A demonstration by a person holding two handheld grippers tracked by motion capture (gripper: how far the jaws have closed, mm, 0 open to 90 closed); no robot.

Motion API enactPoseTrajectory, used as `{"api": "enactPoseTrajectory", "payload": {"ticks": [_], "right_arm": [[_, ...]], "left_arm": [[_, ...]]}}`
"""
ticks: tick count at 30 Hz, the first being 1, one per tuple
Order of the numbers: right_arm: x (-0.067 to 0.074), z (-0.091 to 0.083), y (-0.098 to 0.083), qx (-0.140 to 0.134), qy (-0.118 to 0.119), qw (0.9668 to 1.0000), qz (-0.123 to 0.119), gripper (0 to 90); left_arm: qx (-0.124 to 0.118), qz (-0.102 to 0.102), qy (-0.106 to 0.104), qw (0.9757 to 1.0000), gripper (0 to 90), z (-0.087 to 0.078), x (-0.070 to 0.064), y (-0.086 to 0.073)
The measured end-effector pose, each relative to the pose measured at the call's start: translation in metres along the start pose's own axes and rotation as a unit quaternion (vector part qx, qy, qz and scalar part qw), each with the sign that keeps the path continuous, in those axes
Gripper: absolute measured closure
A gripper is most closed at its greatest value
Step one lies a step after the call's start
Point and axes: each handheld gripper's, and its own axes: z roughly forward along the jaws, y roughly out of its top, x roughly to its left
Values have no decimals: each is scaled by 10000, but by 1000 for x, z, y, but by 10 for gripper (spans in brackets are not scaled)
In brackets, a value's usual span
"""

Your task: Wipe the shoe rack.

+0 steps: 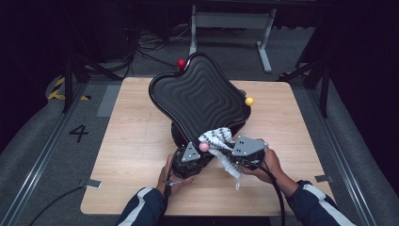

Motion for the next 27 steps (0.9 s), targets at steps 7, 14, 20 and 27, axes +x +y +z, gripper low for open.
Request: {"api": "enactPoseTrajectory", "payload": {"ticks": [7,14,20,27], "right_arm": [[-14,3,-10,105,-317,9993,168,795],[-42,23,-35,521,-799,9945,439,793],[-61,28,-51,689,-1035,9897,713,793],[-73,26,-62,839,-1381,9835,815,793]], "left_arm": [[16,7,-3,10000,738,0,0,0],[21,19,-7,10000,738,0,0,0],[13,21,-10,10000,738,0,1,0],[-8,3,13,10000,738,0,0,0]]}}
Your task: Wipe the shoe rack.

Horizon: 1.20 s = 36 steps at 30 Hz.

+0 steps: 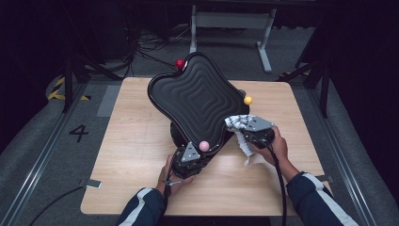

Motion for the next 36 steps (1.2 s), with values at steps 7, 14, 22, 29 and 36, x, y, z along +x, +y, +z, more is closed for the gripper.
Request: {"api": "enactPoseTrajectory", "payload": {"ticks": [7,14,22,29,36], "right_arm": [[-19,0,-8,116,-231,9991,338,789],[-38,7,-18,217,-579,9966,549,785],[-33,0,-14,-82,-109,9985,528,786],[-9,-9,2,-374,427,9983,140,785],[28,-10,23,-619,883,9934,-382,779]], "left_arm": [[-4,-2,-2,10000,739,0,0,0],[1,1,-1,10000,738,0,0,0],[4,0,6,10000,738,0,0,0],[10,-4,25,10000,738,0,0,0],[-10,-55,67,10000,736,0,1,0]]}}
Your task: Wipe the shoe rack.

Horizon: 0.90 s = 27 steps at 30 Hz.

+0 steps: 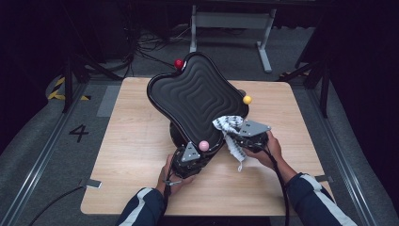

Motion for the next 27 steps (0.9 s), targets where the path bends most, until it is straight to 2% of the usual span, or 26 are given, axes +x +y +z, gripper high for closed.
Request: {"api": "enactPoseTrajectory", "payload": {"ticks": [2,3,8,13,18,22,26,27], "right_arm": [[4,0,1,9,29,10000,-40,778],[10,0,2,2,157,9999,-32,778],[18,-6,0,-51,390,9992,-49,776],[34,-13,4,-170,639,9975,-260,777],[55,-12,10,-195,971,9931,-627,777],[55,-5,6,-124,1003,9928,-649,781],[50,8,-6,73,891,9950,-442,786],[50,8,-6,73,891,9950,-442,786]], "left_arm": [[5,21,28,10000,735,0,1,0],[37,-32,41,10000,735,-1,2,0],[34,-33,72,10000,733,-1,2,0],[-1,-132,157,9998,719,-2,3,0],[-22,-165,150,9997,715,-2,4,-1],[-6,-165,132,9998,717,-2,4,-1],[0,-156,127,9998,718,-2,4,-1],[3,-102,111,9999,718,-2,4,-1]]}}
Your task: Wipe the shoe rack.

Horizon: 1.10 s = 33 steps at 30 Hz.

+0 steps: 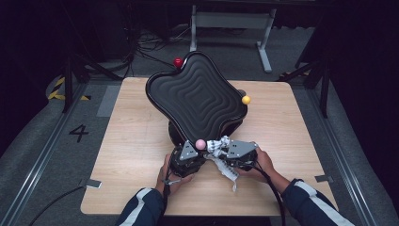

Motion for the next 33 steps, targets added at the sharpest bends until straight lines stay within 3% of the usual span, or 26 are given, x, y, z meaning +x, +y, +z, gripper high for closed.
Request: {"api": "enactPoseTrajectory", "payload": {"ticks": [1,5,8,17,19,26,33], "right_arm": [[-1,7,-5,166,-118,9998,20,787],[-5,14,-12,287,-226,9993,-24,787],[-10,16,-16,332,-217,9991,126,786],[-17,22,-28,554,-270,9978,235,780],[-18,23,-28,549,-266,9979,213,778],[-19,23,-32,592,-229,9975,321,757],[-21,24,-33,578,-220,9975,354,746]], "left_arm": [[20,47,-44,10000,717,0,-2,0],[8,133,-80,9999,719,0,-5,0],[23,170,-94,9998,713,-1,-6,-1],[130,214,-380,9990,572,-5,-7,-2],[95,181,-376,9991,527,-7,-8,-3],[451,407,-304,9977,414,-21,-10,-8],[684,293,-45,9972,347,-42,2,-19]]}}
